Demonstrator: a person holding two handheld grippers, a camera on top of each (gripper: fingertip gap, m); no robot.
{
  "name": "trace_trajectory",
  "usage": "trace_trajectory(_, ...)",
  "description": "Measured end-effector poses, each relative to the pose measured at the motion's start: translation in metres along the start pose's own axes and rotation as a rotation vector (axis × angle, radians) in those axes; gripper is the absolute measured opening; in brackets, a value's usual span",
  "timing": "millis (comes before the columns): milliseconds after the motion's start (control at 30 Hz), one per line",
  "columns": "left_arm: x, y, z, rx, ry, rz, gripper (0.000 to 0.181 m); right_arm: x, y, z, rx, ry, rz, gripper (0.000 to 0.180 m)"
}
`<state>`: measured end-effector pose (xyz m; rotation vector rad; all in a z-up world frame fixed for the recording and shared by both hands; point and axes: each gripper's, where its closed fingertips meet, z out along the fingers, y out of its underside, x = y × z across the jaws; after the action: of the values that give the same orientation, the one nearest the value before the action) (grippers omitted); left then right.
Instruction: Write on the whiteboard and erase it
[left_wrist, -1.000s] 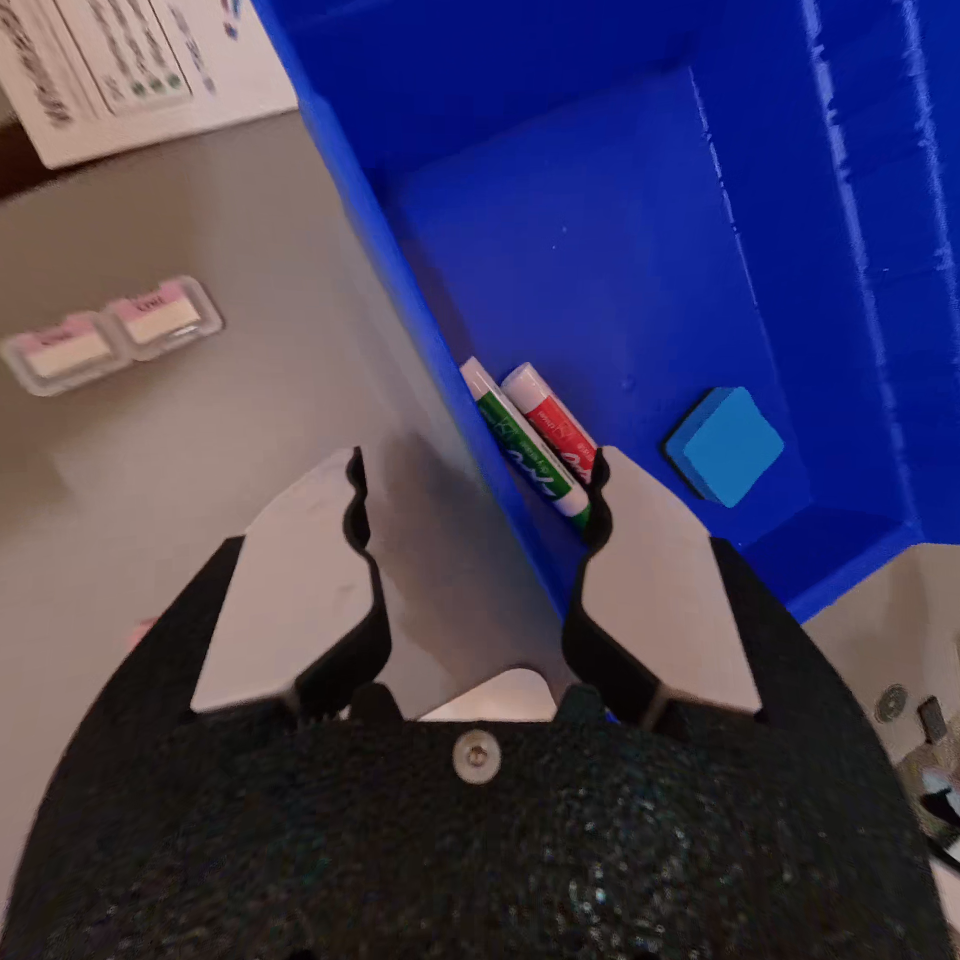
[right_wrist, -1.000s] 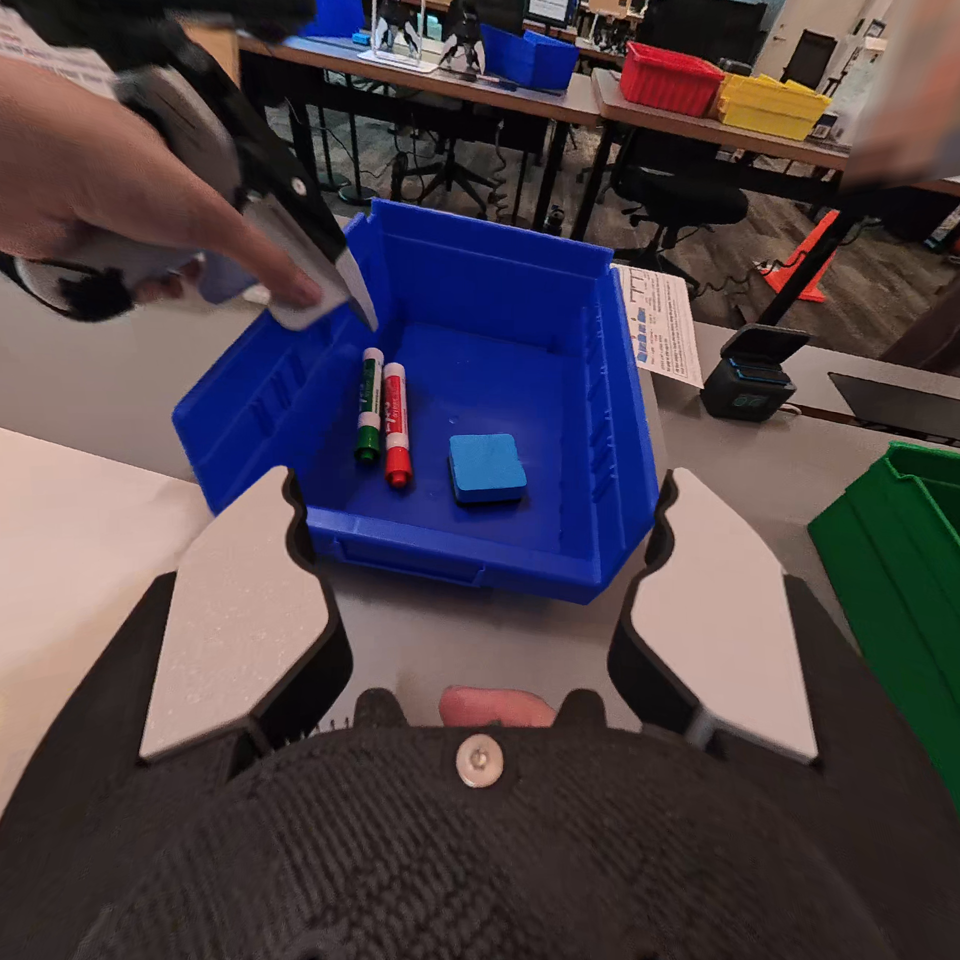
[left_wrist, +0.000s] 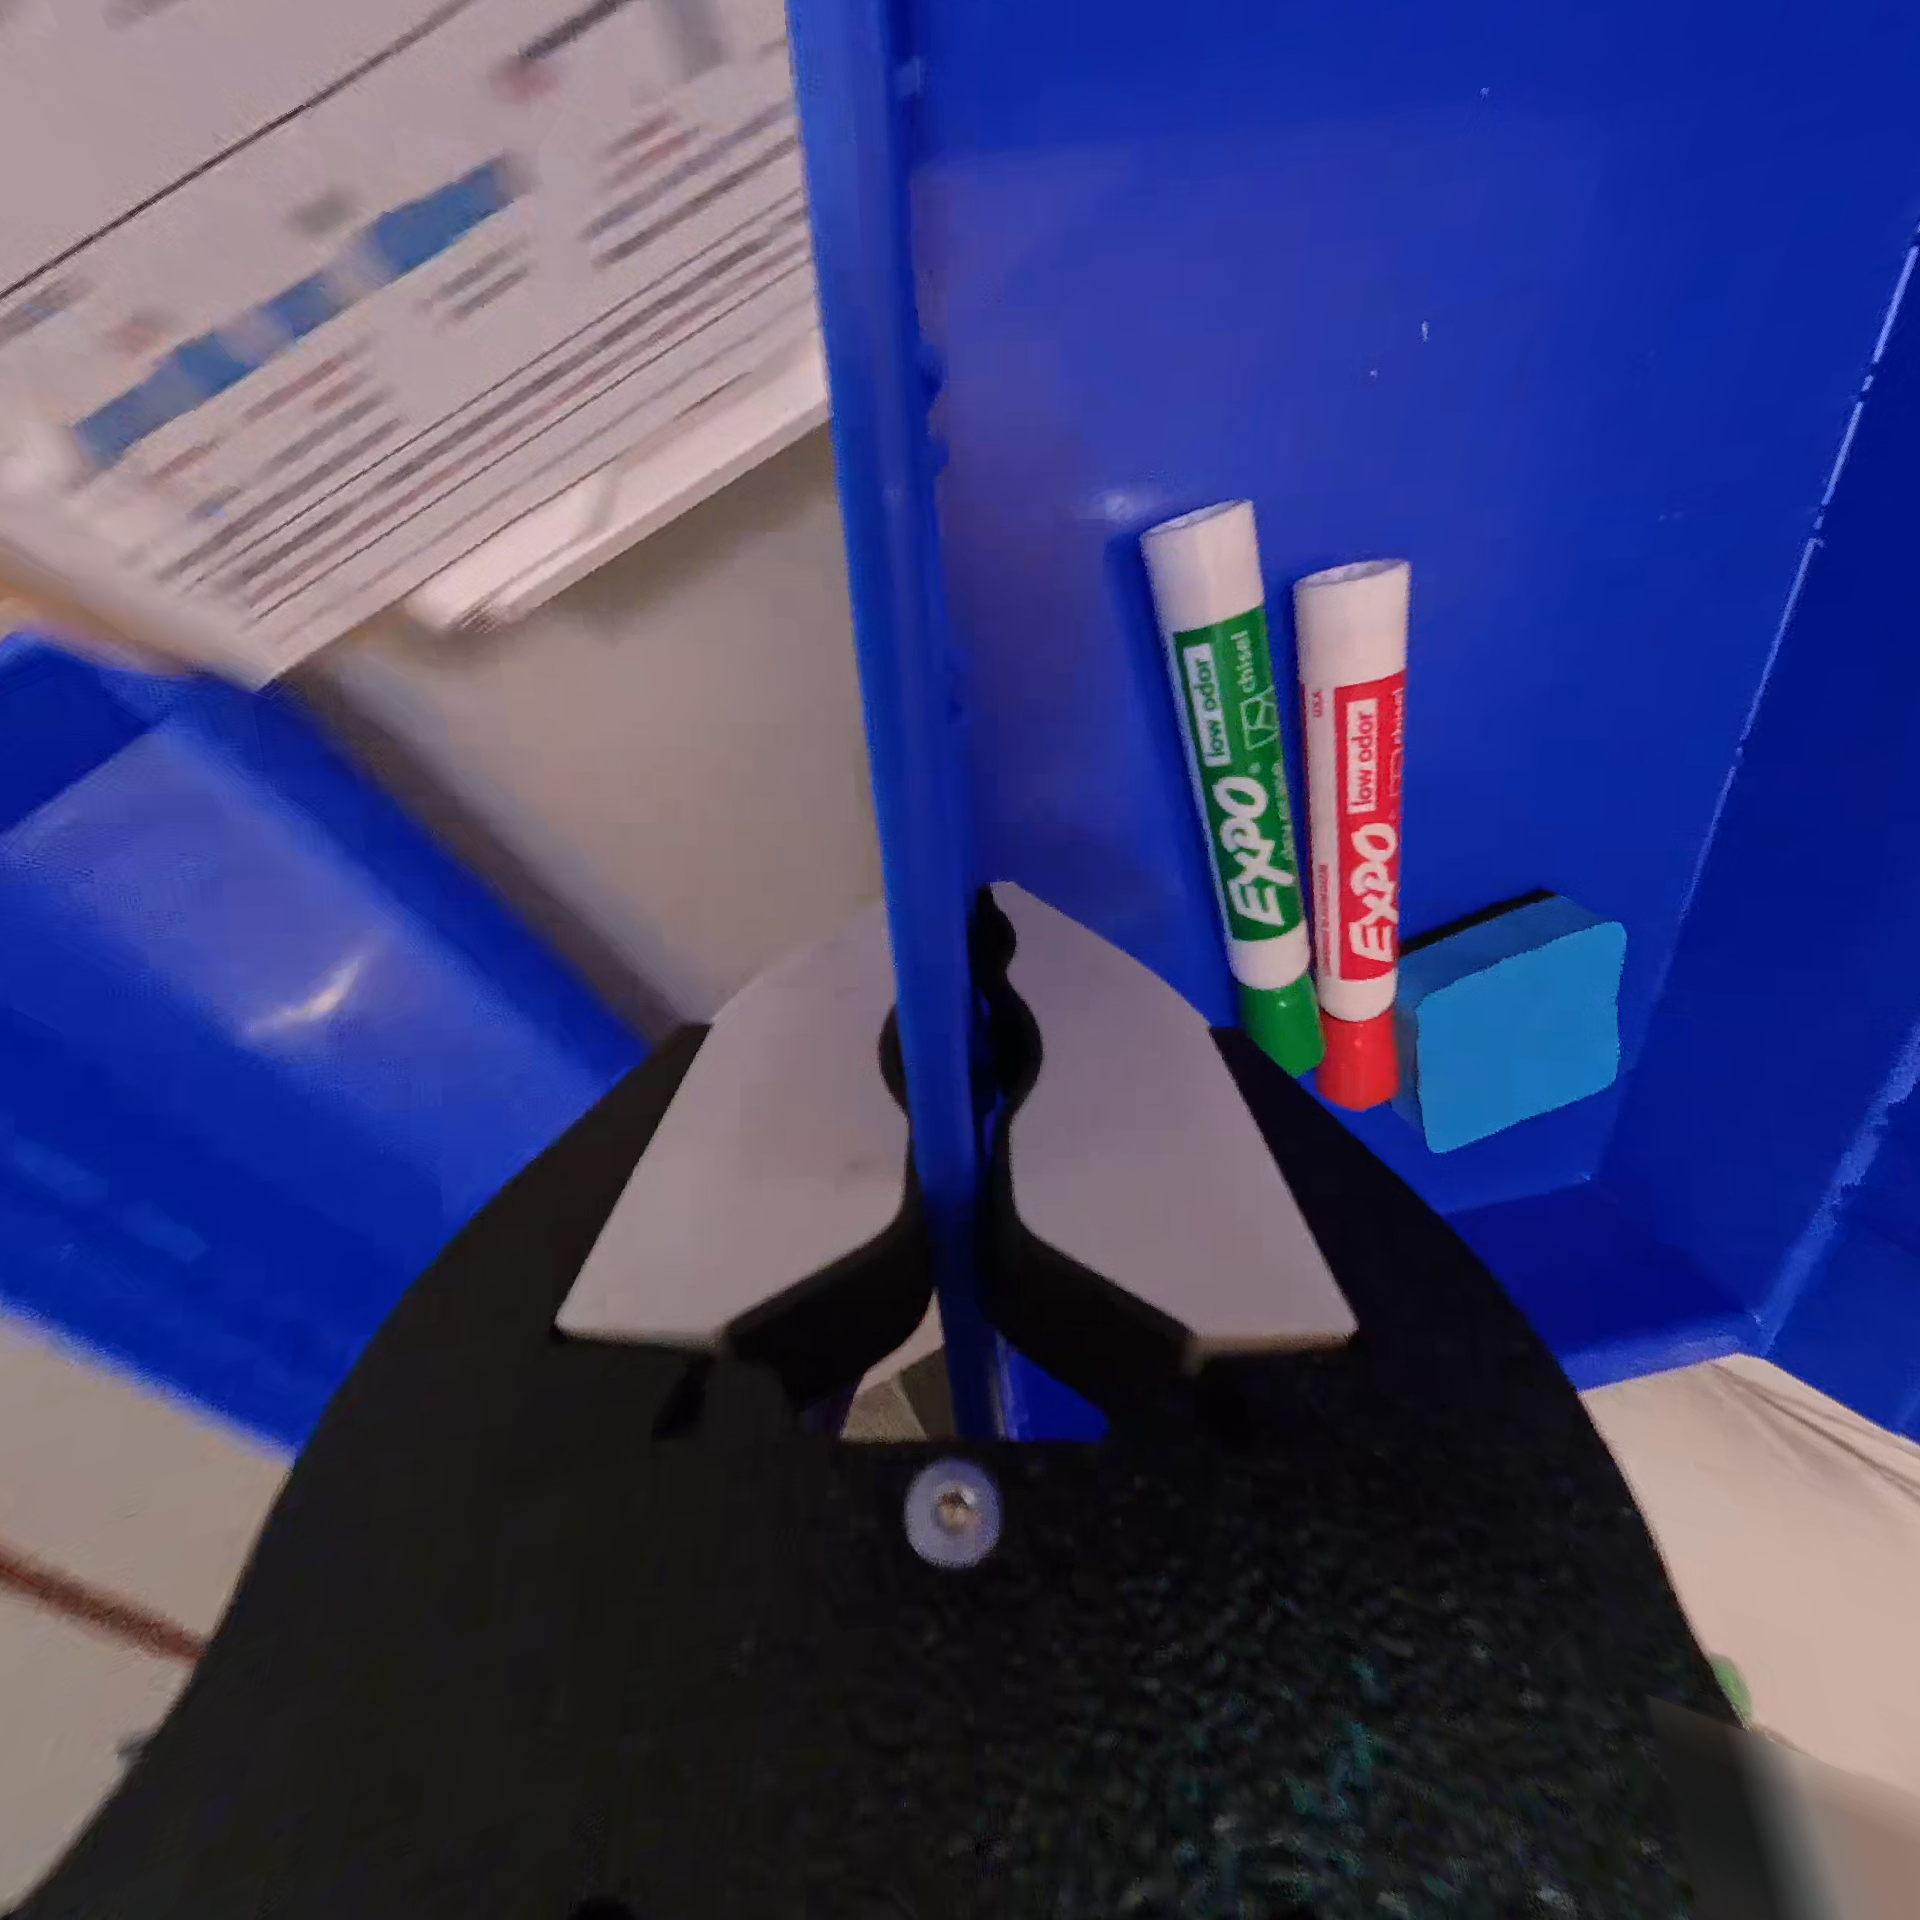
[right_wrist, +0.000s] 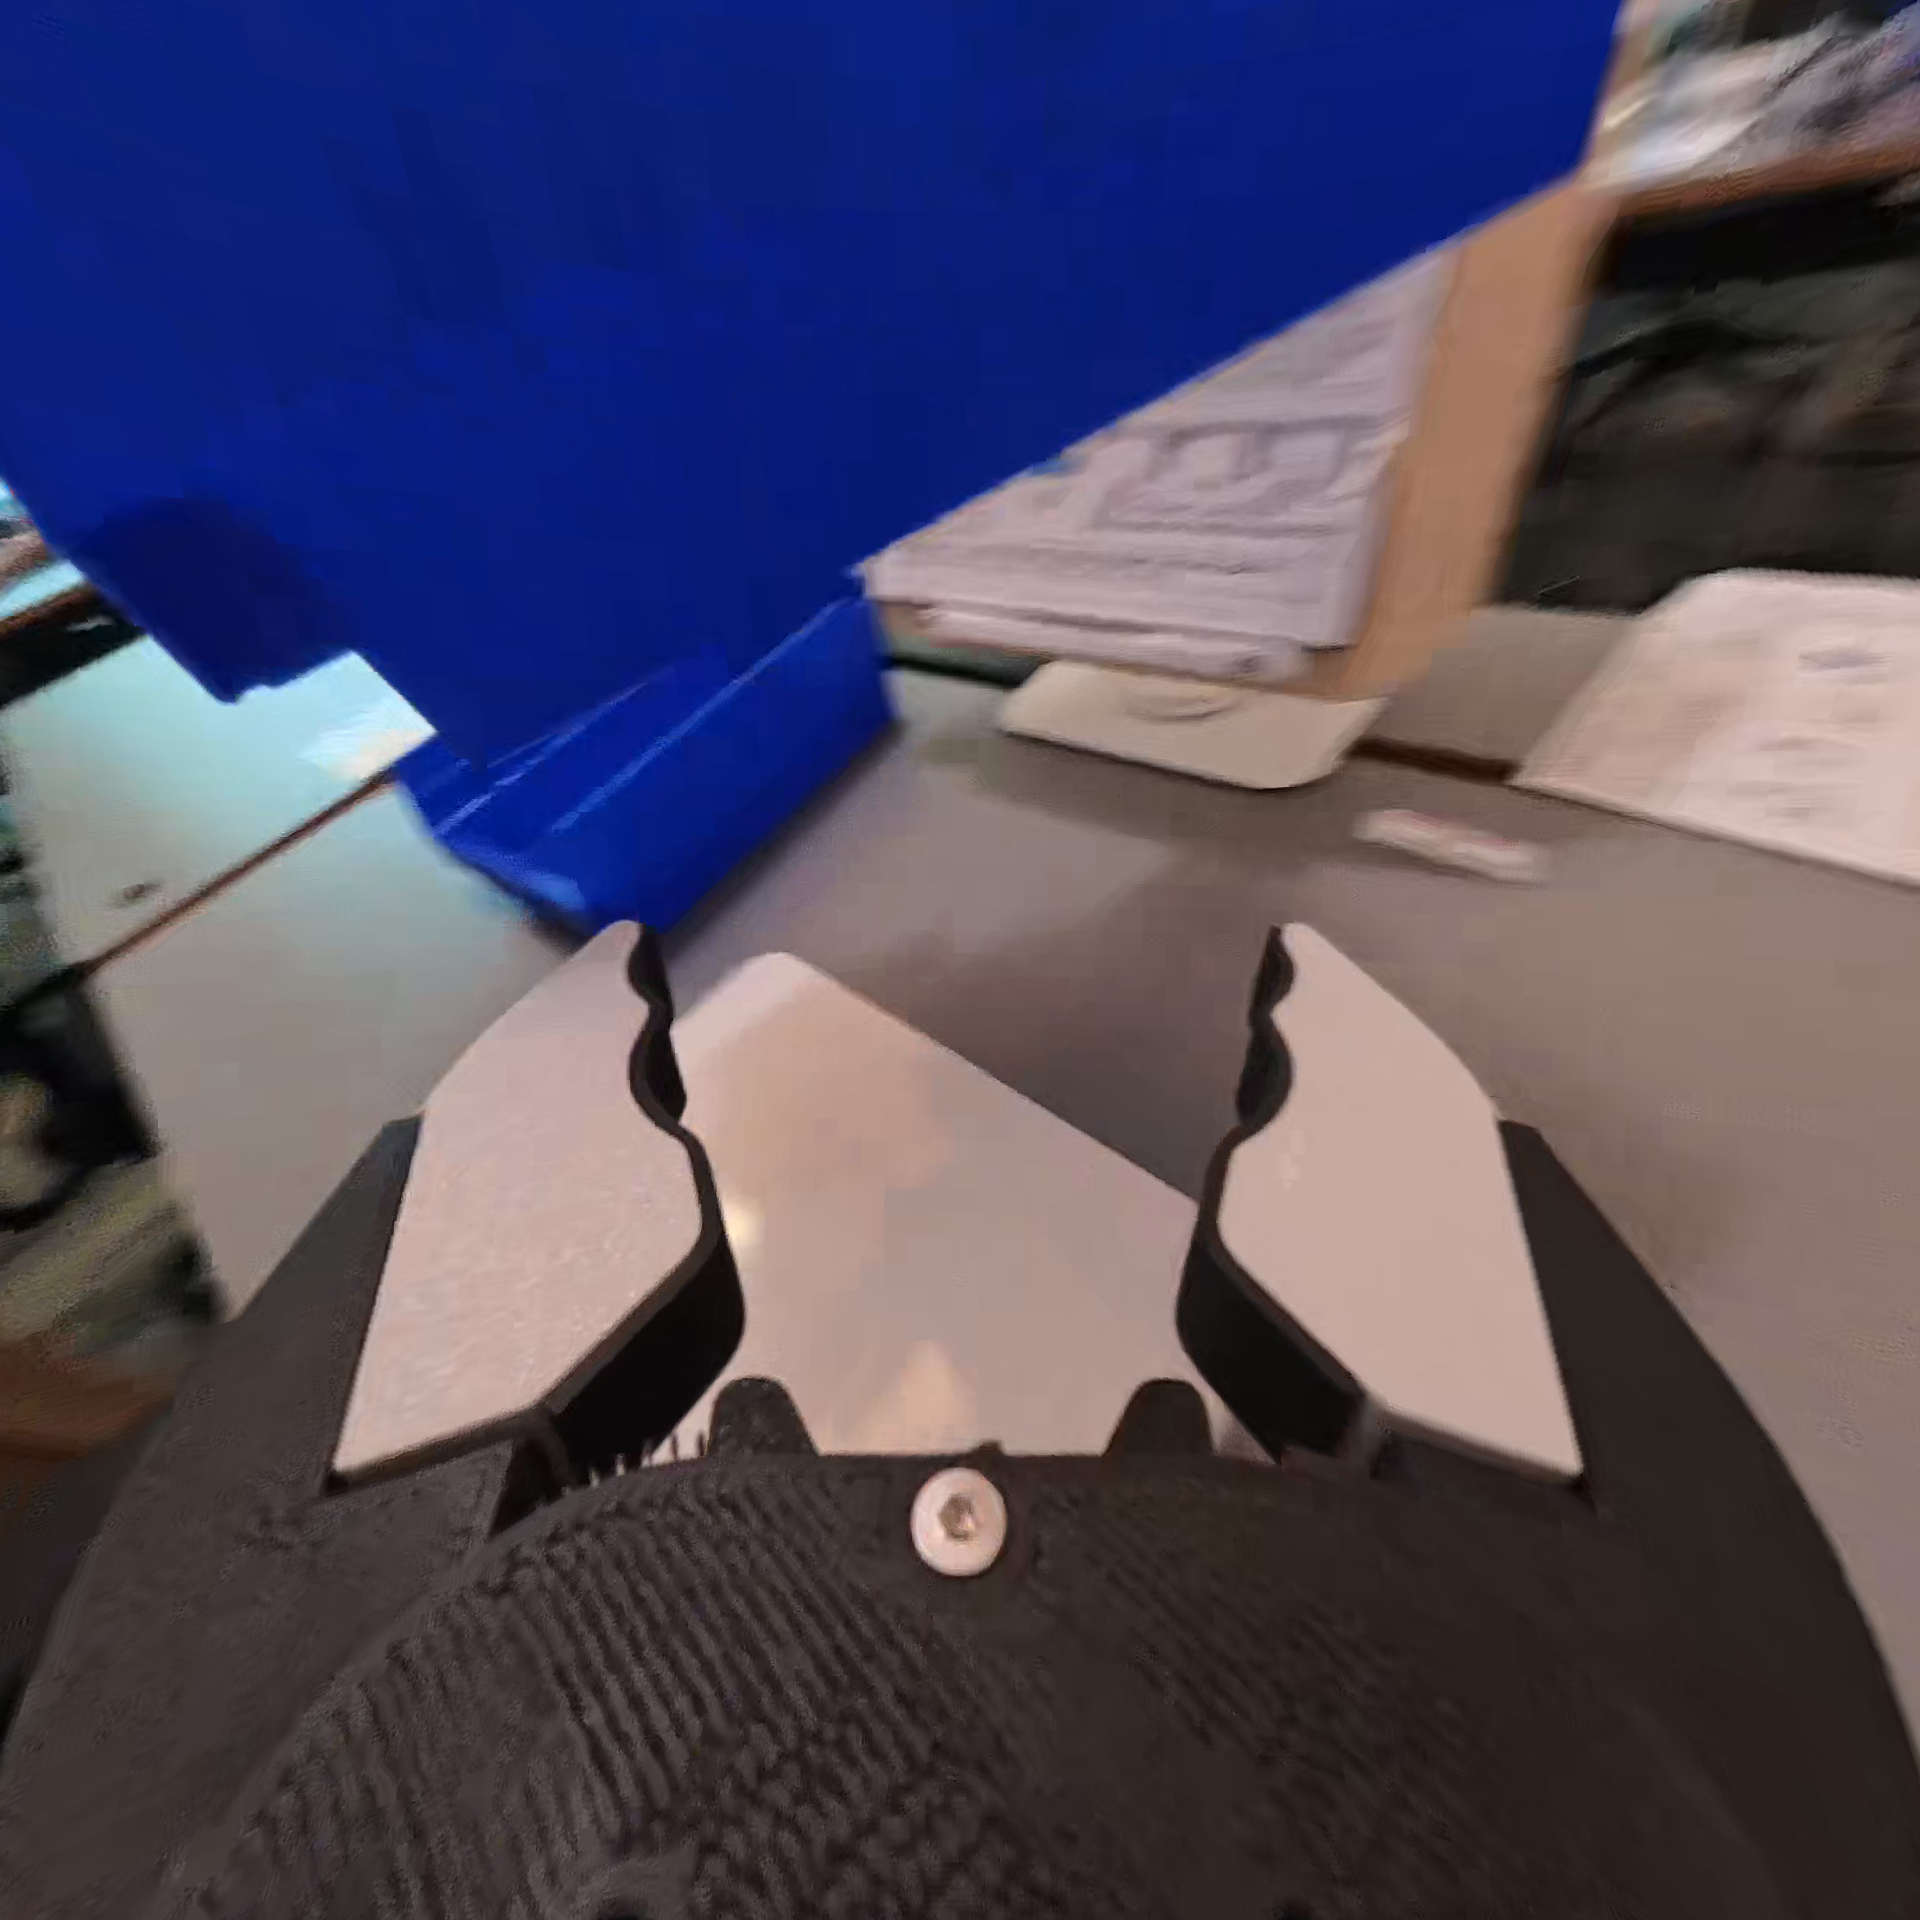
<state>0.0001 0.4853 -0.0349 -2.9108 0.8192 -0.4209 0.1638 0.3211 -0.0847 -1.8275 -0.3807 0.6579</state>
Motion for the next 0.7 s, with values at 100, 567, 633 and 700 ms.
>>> trace_trajectory(100, -0.073, 0.05, -0.051, 0.035, -0.062, -0.136, 0.005, -0.049, -0.002, 0.087, -0.095, -0.1, 0.059, 0.1)
trace_trajectory(567, -0.313, 0.287, -0.119, 0.055, -0.177, -0.628, 0.004, -0.129, 0.068, 0.367, -0.549, 0.095, 0.12, 0.089)
trace_trajectory(633, -0.332, 0.306, -0.108, 0.048, -0.152, -0.663, 0.004, -0.131, 0.088, 0.381, -0.631, 0.096, 0.104, 0.071)
trace_trajectory(700, -0.35, 0.322, -0.096, 0.045, -0.13, -0.688, 0.004, -0.136, 0.11, 0.388, -0.723, 0.059, 0.095, 0.052)
